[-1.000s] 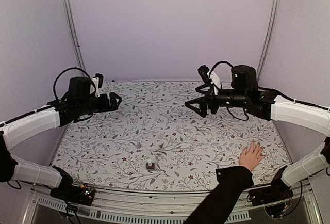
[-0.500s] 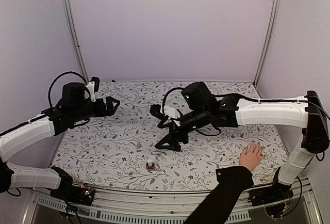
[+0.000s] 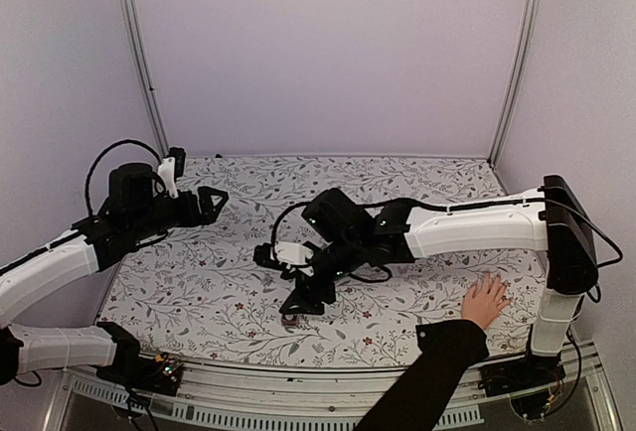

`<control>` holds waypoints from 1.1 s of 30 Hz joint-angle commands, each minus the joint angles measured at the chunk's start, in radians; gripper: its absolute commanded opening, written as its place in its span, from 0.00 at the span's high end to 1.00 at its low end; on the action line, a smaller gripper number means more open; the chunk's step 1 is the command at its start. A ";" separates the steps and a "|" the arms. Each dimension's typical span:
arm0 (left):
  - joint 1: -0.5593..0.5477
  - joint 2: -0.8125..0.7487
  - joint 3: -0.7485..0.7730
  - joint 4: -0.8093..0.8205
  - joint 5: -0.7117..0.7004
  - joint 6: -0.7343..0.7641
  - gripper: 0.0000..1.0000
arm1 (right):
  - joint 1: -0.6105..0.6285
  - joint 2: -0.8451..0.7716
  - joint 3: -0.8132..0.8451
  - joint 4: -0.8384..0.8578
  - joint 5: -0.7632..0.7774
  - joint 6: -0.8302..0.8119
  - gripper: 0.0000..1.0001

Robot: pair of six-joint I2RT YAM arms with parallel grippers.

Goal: Paint the nails
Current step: Pick up the nail polish bottle from the center of the board.

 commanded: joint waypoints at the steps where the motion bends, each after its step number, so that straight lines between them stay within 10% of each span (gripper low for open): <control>1: -0.010 -0.014 -0.019 0.015 -0.008 -0.002 0.00 | 0.026 0.060 0.048 -0.044 0.080 -0.022 0.24; 23: -0.006 -0.026 -0.037 0.006 -0.020 0.010 0.00 | 0.048 0.176 0.080 -0.054 0.165 -0.042 0.62; 33: -0.003 -0.023 -0.042 0.006 -0.023 0.015 0.00 | 0.048 0.176 0.084 -0.065 0.148 -0.052 0.94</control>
